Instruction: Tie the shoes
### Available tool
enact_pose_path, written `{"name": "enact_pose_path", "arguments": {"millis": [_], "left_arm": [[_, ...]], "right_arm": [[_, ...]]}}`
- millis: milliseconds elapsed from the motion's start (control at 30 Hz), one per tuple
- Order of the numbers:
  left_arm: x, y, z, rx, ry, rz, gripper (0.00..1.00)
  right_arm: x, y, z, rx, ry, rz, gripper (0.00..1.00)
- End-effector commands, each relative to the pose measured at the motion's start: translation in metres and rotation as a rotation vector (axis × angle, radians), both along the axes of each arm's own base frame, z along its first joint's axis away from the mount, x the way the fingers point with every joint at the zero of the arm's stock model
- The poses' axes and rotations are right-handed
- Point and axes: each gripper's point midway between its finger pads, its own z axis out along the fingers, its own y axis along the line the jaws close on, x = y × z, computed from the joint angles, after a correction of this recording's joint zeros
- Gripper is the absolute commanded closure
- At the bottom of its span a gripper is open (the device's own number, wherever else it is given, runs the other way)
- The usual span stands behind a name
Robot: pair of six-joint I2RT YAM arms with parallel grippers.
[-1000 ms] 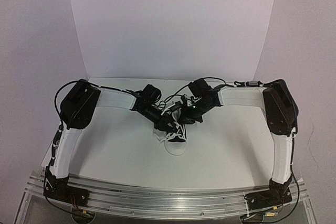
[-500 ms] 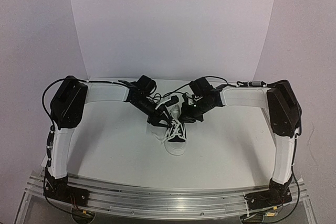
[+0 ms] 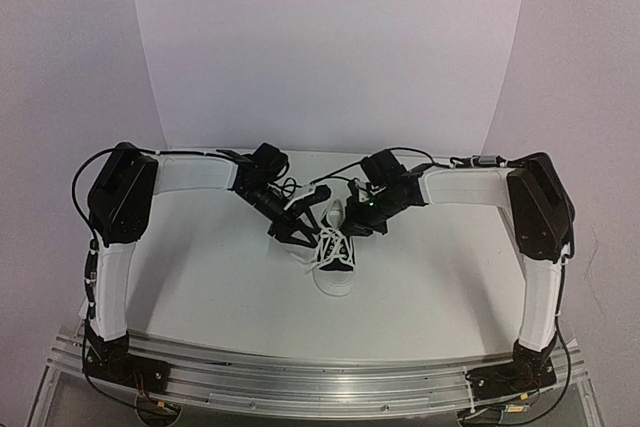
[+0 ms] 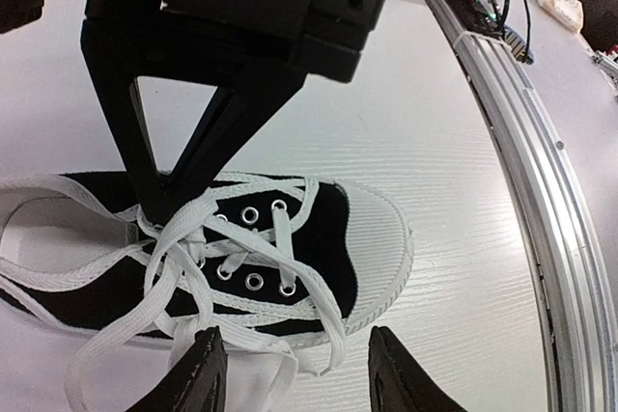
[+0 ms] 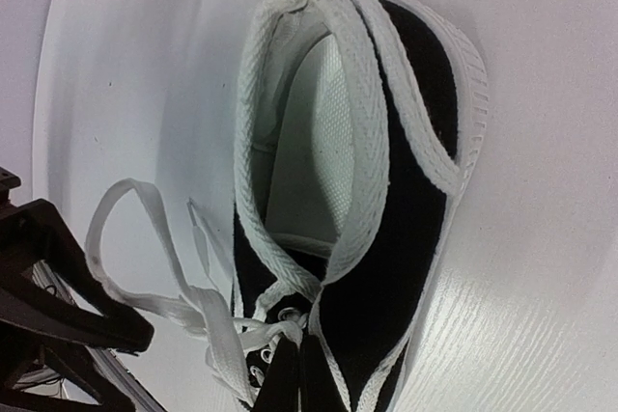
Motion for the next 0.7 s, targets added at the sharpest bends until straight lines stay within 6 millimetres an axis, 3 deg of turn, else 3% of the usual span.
{"name": "enact_pose_path", "arguments": {"millis": [0,67,233,467,667], "left_arm": [[-0.007,0.005,0.079,-0.204,-0.070,-0.084,0.51],[-0.013,0.012,0.089,-0.249,-0.064,-0.127,0.50],[-0.036,0.031,0.061,-0.217,-0.079,-0.246,0.48],[-0.025,0.034,0.045,-0.206,-0.177,-0.259,0.51],[-0.028,0.009,0.029,-0.268,-0.038,-0.266,0.46]], "right_arm": [[0.002,-0.002,0.020,0.015,-0.041,-0.018,1.00],[0.002,-0.001,0.019,0.016,-0.038,-0.018,1.00],[0.003,0.000,0.018,0.018,-0.040,-0.018,1.00],[0.003,0.001,0.017,0.021,-0.036,-0.011,1.00],[0.002,0.002,0.013,0.022,-0.027,-0.009,1.00]]}}
